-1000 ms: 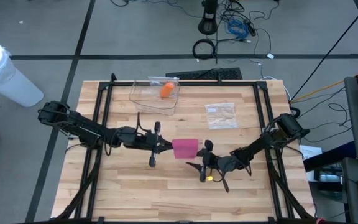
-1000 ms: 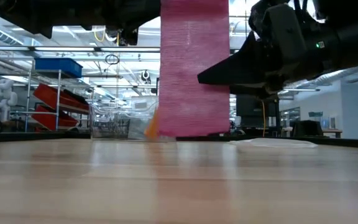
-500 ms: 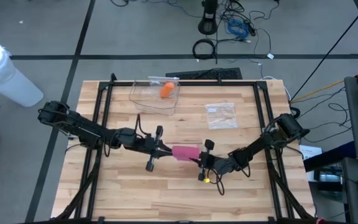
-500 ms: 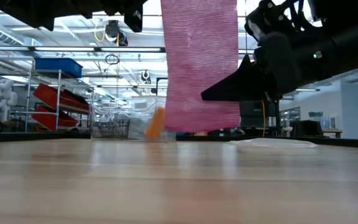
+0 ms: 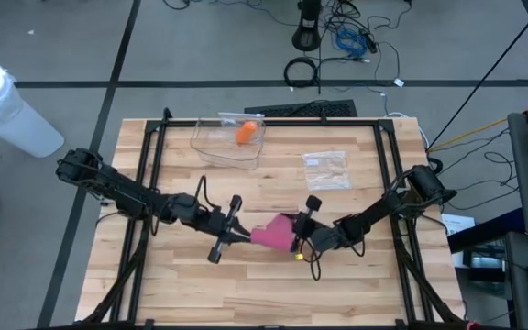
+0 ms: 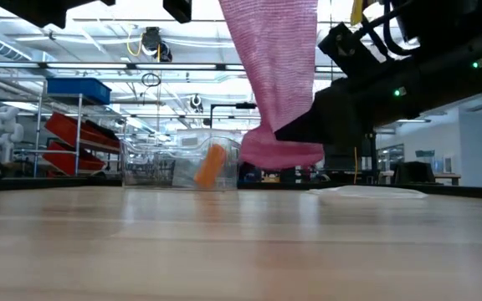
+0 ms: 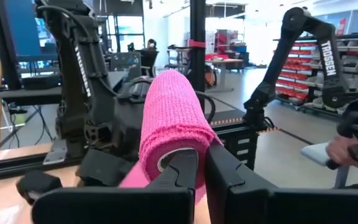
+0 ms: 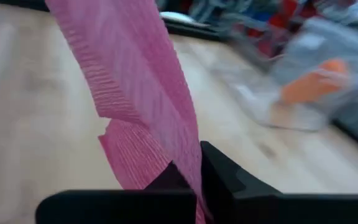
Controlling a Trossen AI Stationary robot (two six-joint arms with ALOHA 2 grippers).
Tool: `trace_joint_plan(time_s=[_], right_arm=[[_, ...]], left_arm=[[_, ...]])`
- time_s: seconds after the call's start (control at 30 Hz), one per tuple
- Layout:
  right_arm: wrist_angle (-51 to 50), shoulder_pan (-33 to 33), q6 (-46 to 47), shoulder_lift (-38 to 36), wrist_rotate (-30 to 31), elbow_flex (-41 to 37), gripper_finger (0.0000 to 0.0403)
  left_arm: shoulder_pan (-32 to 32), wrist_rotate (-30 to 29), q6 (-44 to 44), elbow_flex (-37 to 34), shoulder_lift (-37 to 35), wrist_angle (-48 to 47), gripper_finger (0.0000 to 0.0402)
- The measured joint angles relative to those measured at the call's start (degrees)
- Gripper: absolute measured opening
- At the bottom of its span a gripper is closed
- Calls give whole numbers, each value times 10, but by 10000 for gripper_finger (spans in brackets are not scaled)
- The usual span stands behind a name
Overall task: Roll bandage
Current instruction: Roll the pink bandage
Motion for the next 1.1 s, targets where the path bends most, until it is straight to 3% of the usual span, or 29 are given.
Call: trace_joint_plan(time_s=[0.2,0.47,0.73,1.1], right_arm=[[-1,6,-80,-40,54,0,0],[0,1,-224,-148,57,0,0],[0,1,-310,-231,46,0,0],[3,10,-353,-240,-13,29,0]], left_arm=[[-9,0,-3,0,0,-19,9],[-19,2,-4,0,0,-76,9],[-29,1,9,0,0,-128,9],[0,-21,26,0,0,-203,9]])
